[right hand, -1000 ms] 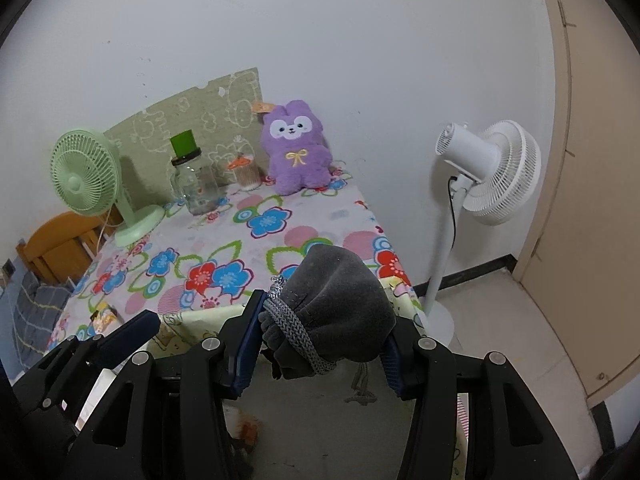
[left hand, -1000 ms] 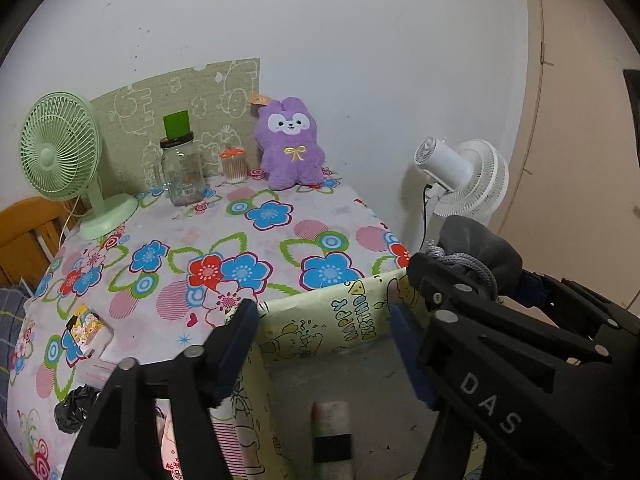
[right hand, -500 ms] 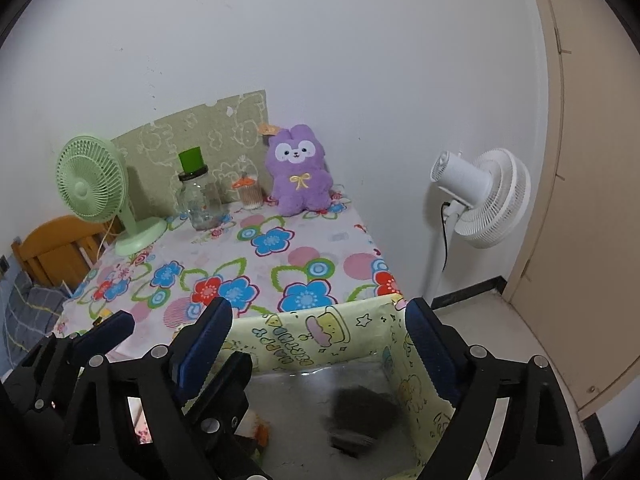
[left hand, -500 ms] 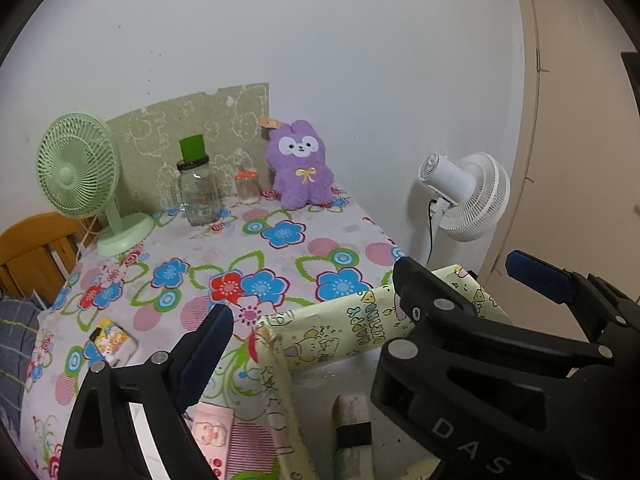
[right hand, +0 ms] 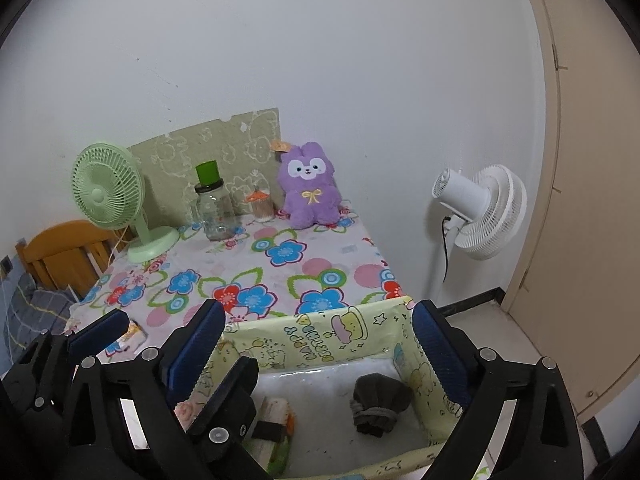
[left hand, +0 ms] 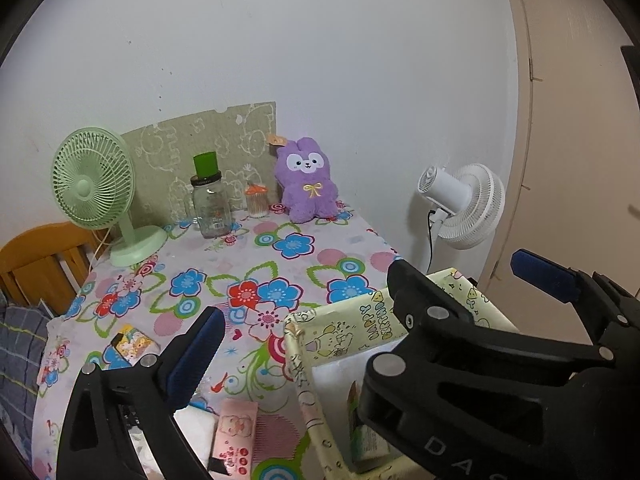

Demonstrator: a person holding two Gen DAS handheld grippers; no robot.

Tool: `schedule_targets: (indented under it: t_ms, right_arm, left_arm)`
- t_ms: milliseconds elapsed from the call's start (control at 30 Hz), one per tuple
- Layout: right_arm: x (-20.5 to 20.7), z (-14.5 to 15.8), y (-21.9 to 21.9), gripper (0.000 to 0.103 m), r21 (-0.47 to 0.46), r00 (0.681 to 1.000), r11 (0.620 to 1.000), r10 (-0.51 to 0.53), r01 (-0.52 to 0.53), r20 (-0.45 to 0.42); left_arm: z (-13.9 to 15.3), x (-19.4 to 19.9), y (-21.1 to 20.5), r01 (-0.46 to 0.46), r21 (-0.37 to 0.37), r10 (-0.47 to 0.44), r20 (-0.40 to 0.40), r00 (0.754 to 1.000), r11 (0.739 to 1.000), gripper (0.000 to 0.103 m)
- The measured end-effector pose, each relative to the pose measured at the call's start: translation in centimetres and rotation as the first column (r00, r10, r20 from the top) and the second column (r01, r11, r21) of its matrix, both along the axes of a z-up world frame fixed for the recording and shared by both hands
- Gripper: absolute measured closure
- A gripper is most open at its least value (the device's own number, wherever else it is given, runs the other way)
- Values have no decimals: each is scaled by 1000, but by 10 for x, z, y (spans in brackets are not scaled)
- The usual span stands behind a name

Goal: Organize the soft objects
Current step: 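Release the grey pouch into the paper box while the left tool drops the tissue box in, then move both tools back toward the white cloth bundle on the table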

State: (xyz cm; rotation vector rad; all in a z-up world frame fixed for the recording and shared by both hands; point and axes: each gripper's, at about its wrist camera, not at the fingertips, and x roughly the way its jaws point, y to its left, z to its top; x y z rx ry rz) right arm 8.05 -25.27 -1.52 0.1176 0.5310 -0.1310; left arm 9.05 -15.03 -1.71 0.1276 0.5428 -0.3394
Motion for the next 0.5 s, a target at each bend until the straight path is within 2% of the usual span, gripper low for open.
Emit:
schedule_targets:
  t_ms: [500]
  right_arm:
    - [-24, 3, 34, 4, -14, 1000, 1000, 20, -20, 15]
  left_arm:
    - [2, -26, 33, -19, 2, 19, 31, 999, 1000, 2]
